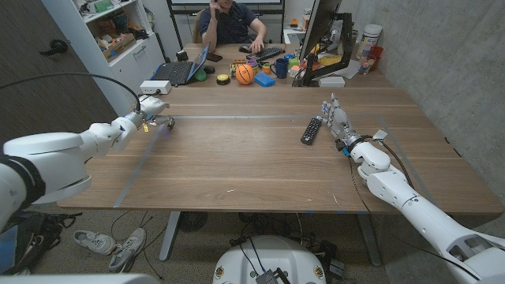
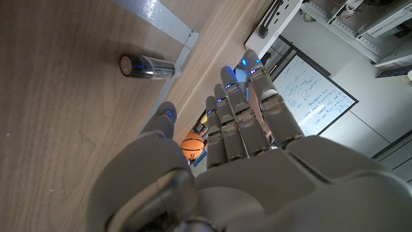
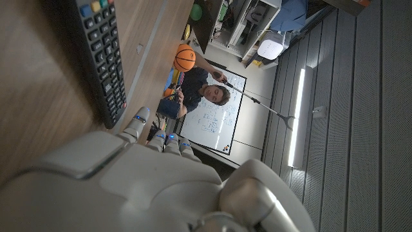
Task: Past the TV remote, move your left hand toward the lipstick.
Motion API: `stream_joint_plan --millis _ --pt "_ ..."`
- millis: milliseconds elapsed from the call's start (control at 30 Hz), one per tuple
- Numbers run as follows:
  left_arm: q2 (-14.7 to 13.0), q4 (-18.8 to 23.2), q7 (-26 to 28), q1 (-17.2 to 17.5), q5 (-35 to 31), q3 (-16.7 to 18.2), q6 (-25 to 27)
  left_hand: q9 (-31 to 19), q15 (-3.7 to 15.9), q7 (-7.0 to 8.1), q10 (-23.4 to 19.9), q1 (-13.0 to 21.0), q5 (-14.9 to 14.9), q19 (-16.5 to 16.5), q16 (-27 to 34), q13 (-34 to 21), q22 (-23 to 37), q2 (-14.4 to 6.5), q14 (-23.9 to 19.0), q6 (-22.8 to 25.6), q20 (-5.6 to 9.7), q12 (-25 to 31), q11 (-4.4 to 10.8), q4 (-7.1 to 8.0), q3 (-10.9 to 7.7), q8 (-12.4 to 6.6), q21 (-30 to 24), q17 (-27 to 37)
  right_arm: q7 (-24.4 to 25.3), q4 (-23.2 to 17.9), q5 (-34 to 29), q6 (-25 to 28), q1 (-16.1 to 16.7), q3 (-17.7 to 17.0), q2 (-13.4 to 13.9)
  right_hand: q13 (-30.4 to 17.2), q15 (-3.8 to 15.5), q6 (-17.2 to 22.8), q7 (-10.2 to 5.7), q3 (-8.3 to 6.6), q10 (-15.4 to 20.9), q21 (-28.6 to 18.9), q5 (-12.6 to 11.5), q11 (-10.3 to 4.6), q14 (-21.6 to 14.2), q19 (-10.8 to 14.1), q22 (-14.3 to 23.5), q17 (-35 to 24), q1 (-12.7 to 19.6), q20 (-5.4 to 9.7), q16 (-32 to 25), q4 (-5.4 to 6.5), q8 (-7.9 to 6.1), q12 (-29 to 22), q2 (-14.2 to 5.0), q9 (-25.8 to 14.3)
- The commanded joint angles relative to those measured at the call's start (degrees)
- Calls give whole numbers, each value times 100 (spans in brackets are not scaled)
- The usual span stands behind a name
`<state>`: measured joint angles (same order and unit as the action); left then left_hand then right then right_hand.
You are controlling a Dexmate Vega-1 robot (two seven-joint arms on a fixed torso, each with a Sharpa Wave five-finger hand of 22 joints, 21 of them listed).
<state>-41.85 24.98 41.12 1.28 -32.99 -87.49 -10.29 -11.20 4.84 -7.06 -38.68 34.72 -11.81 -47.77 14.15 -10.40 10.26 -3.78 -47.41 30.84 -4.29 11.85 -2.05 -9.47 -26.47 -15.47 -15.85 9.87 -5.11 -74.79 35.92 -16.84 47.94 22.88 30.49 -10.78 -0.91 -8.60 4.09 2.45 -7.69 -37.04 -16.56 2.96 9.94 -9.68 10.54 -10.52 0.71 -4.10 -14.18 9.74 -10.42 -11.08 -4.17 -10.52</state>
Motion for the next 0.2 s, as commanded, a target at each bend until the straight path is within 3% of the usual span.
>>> stream_joint_plan --millis 33,200 --pt "5 0 50 -19 -13 -3 -41 -18 6 -6 -51 73 4 7 -42 -1 24 -17 -64 78 37 -23 12 52 -13 -13 34 10 -71 120 8 -4 -81 28 -43 -20 -50 -30 1 36 -26 36 -34 1 547 -886 8 -24 -9 10 6 14 -43 3 -268 -21" --pt "16 0 23 -20 1 0 -43 -20 10 -14 -83 69 9 8 -55 -2 25 -24 -78 121 37 -22 15 68 -14 -20 42 11 -127 216 33 -67 -117 26 -91 -20 -55 -28 4 42 -24 43 -36 -1 549 -887 8 -24 -8 10 8 14 -44 2 -270 -21"
